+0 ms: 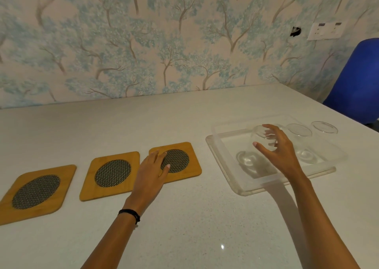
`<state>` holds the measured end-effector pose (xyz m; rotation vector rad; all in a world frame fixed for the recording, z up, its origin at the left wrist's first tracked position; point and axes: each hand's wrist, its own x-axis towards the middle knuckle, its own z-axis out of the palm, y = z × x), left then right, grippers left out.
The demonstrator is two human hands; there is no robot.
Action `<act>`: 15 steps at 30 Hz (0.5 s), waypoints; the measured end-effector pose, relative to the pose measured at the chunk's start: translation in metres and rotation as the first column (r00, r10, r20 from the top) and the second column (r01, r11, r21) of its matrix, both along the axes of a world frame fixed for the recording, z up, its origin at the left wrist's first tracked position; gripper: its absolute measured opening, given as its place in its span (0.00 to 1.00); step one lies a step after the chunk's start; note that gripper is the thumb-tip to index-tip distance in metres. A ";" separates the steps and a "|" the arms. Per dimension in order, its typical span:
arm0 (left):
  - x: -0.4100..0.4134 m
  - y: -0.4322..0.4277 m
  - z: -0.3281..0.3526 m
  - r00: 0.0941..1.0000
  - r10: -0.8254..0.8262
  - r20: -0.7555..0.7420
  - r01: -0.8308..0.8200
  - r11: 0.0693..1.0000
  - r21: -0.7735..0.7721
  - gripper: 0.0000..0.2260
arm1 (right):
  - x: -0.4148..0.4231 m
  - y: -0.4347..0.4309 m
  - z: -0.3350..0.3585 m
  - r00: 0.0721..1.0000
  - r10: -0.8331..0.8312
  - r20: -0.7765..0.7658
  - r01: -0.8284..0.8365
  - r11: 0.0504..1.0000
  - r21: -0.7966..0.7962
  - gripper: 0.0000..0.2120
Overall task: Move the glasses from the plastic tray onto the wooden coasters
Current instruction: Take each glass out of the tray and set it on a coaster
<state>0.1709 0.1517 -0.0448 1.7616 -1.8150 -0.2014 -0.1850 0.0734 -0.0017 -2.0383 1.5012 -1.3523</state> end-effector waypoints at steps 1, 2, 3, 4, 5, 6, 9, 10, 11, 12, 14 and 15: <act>0.004 0.001 -0.001 1.000 0.010 0.009 -0.010 1.000 0.002 0.20 | 0.000 0.000 0.001 1.000 -0.005 0.000 0.005 1.000 0.000 0.26; 0.007 0.002 -0.002 1.000 0.019 0.016 -0.019 1.000 0.003 0.19 | 0.001 -0.001 0.002 1.000 -0.009 0.001 0.009 1.000 -0.004 0.26; 0.009 0.002 -0.003 0.999 0.026 0.023 -0.027 1.000 0.004 0.19 | 0.002 -0.001 0.004 1.000 -0.014 0.002 0.014 1.000 -0.009 0.26; 0.010 0.002 -0.005 0.999 0.033 0.029 -0.033 0.999 0.005 0.19 | 0.005 -0.001 0.006 1.000 -0.018 0.004 0.018 1.000 -0.016 0.26; 0.011 0.001 -0.006 0.999 0.039 0.034 -0.039 0.999 0.005 0.19 | 0.008 -0.001 0.009 1.000 -0.021 0.008 0.021 0.999 -0.024 0.26; 0.012 0.001 -0.008 0.998 0.047 0.039 -0.047 0.999 0.006 0.20 | 0.013 -0.002 0.013 1.000 -0.020 0.013 0.021 0.999 -0.035 0.26; 0.013 -0.001 -0.014 0.996 0.065 0.061 -0.067 0.998 0.021 0.20 | 0.033 -0.002 0.028 0.999 0.003 0.033 0.000 0.997 -0.076 0.25; 0.013 -0.001 -0.015 0.995 0.069 0.071 -0.071 0.997 0.024 0.20 | 0.040 -0.002 0.034 0.999 0.011 0.041 -0.008 0.996 -0.089 0.25; 0.013 -0.002 -0.017 0.994 0.072 0.077 -0.074 0.997 0.025 0.19 | 0.049 -0.003 0.039 0.999 0.021 0.049 -0.016 0.995 -0.100 0.25; 0.014 -0.002 -0.018 0.994 0.075 0.077 -0.077 0.997 0.022 0.19 | 0.057 -0.003 0.044 0.998 0.033 0.060 -0.027 0.994 -0.106 0.25; 0.014 -0.002 -0.020 0.994 0.080 0.070 -0.081 0.997 0.013 0.19 | 0.076 -0.004 0.052 0.994 0.068 0.080 -0.059 0.992 -0.109 0.25; 0.014 -0.002 -0.021 0.995 0.080 0.068 -0.080 0.997 0.010 0.19 | 0.084 -0.004 0.055 0.992 0.089 0.085 -0.080 0.991 -0.105 0.25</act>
